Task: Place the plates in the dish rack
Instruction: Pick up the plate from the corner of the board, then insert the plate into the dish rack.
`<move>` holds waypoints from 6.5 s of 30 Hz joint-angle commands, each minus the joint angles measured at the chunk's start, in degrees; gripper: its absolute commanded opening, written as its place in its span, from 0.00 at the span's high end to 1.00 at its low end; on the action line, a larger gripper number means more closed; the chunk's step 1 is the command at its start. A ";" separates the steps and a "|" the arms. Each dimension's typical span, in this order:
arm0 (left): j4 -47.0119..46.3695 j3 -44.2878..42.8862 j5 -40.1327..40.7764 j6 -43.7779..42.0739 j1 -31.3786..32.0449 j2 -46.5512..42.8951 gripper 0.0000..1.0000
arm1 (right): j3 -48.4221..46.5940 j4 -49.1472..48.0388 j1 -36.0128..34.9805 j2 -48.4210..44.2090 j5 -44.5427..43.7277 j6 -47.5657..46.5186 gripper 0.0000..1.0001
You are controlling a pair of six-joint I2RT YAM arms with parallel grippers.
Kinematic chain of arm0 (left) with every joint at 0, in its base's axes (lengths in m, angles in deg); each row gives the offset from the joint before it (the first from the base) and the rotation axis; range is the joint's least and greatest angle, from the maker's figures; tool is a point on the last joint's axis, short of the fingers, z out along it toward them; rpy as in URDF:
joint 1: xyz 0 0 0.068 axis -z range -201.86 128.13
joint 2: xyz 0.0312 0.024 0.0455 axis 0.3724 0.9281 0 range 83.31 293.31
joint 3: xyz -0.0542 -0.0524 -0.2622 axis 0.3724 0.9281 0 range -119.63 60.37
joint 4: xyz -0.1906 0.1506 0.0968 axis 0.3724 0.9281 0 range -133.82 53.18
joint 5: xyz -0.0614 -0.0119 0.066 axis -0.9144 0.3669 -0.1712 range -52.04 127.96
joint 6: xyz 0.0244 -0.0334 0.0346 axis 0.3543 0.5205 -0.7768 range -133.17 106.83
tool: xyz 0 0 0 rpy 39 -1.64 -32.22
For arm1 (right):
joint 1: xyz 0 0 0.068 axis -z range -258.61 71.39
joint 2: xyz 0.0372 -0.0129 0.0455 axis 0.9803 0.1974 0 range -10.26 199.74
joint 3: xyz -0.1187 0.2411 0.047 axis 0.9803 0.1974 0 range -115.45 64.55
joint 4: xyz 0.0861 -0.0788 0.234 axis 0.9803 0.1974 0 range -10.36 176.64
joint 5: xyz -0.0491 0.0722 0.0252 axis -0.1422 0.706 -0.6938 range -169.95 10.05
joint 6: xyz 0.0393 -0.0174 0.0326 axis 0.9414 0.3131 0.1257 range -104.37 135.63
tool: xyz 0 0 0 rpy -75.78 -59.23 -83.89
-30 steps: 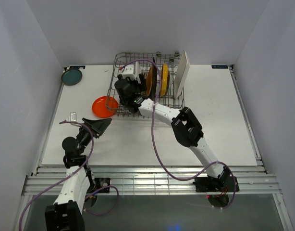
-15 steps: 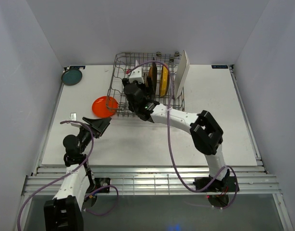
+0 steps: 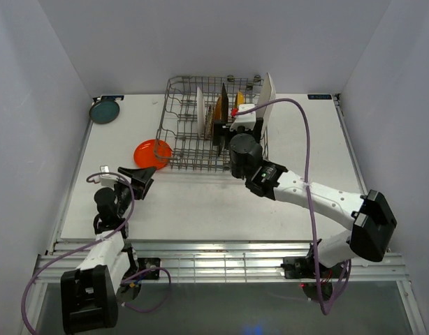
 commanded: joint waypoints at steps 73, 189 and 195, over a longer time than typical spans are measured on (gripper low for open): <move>22.27 -89.81 32.34 11.23 -10.67 85.47 0.25 | 41.21 3.43 0.02 -59.11 11.69 8.00 0.10; -17.89 -5.00 -5.80 14.75 -6.19 9.55 1.00 | 10.36 10.72 0.72 -20.36 44.65 12.57 0.00; -21.58 -0.78 -11.07 13.35 -6.19 6.12 1.00 | 8.69 9.05 1.51 -15.35 48.17 13.01 0.00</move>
